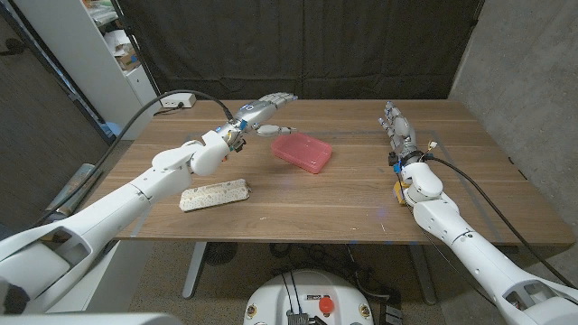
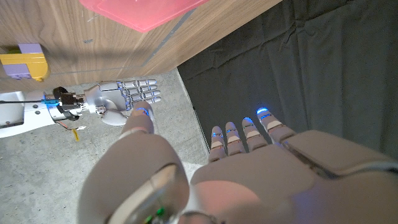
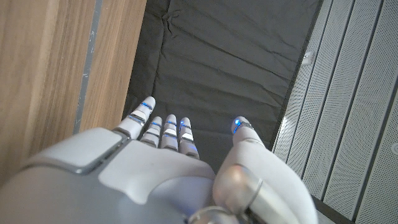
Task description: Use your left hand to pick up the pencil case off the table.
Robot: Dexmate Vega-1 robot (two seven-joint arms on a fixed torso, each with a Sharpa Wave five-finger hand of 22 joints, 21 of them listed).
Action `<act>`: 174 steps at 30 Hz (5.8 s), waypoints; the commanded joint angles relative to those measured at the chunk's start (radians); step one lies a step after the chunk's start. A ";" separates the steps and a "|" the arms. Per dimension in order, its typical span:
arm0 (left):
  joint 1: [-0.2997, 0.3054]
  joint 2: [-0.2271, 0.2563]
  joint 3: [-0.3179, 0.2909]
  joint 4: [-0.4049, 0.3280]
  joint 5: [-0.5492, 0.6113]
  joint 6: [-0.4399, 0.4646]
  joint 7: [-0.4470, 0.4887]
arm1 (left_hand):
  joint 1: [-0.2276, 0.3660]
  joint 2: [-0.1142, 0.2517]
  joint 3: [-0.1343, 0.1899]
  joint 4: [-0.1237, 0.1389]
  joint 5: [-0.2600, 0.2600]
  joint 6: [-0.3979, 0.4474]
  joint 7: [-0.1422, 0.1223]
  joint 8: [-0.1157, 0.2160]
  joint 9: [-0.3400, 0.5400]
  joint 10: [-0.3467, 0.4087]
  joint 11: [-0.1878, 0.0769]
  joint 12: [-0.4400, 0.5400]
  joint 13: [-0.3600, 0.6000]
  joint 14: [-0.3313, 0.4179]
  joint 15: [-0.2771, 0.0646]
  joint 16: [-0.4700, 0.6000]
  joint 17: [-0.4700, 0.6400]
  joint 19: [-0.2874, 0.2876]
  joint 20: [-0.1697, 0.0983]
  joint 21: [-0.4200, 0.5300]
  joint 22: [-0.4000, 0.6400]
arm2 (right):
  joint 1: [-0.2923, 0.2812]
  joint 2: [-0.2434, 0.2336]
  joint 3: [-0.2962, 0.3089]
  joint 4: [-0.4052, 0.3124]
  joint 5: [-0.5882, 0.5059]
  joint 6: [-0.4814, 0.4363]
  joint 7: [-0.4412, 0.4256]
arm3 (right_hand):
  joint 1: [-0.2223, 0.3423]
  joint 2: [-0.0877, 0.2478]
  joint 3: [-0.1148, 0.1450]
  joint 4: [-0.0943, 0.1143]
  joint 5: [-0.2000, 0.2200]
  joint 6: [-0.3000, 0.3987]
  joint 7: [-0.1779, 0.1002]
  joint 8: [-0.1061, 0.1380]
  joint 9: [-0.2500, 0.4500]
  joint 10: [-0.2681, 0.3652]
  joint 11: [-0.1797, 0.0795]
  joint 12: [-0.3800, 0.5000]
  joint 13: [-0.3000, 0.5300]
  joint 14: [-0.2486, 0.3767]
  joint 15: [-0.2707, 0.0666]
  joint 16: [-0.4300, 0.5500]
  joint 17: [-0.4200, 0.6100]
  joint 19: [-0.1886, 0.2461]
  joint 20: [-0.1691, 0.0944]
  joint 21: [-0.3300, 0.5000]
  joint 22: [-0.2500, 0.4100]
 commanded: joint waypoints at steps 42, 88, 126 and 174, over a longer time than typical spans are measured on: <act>-0.167 0.007 0.105 0.103 0.117 -0.148 -0.154 | 0.027 -0.057 -0.064 0.005 0.029 -0.078 -0.060 -0.015 0.004 -0.071 -0.034 -0.014 0.010 -0.058 0.016 -0.010 0.007 0.050 0.114 -0.014 -0.001 | 0.012 0.022 -0.005 -0.050 -0.024 -0.044 -0.076 | -0.003 0.014 -0.011 -0.009 0.000 0.009 -0.004 -0.001 0.006 0.003 -0.004 0.005 0.004 0.007 0.005 0.009 0.004 -0.007 0.011 0.003 0.005; -0.242 0.038 0.150 0.054 0.307 -0.206 -0.257 | 0.018 -0.068 -0.163 0.002 0.007 -0.116 -0.085 -0.007 0.005 -0.120 -0.038 -0.014 0.016 -0.168 0.034 -0.021 0.009 0.066 0.116 -0.027 -0.003 | 0.012 0.037 -0.004 -0.051 -0.007 -0.048 -0.079 | 0.013 -0.004 -0.016 -0.032 0.003 0.005 0.000 -0.002 0.007 0.001 -0.003 0.005 0.004 0.009 0.007 0.005 -0.001 -0.013 0.014 0.003 0.005; -0.468 -0.156 0.376 0.426 0.393 -0.319 -0.080 | 0.037 -0.055 -0.241 0.004 0.000 -0.145 -0.101 0.003 0.006 -0.139 -0.047 0.005 0.021 -0.107 0.007 0.016 0.011 0.118 0.109 -0.015 -0.002 | -0.002 0.042 0.008 -0.057 0.010 -0.036 -0.083 | 0.011 -0.003 -0.018 -0.034 0.006 0.005 -0.004 -0.002 0.007 -0.002 -0.008 0.004 0.004 0.012 0.010 0.006 0.001 -0.019 0.019 0.003 0.005; -0.565 -0.292 0.595 0.680 0.335 -0.339 0.005 | 0.066 -0.039 -0.263 0.005 0.015 -0.112 -0.101 0.016 0.006 -0.109 -0.055 0.016 0.020 -0.072 -0.003 0.017 0.010 0.136 0.111 -0.020 -0.002 | 0.022 0.047 0.016 -0.013 0.027 -0.021 -0.060 | 0.008 -0.002 -0.021 -0.035 0.007 0.004 -0.003 -0.001 0.007 -0.004 -0.010 0.004 0.004 0.015 0.012 0.007 0.003 -0.025 0.022 0.003 0.005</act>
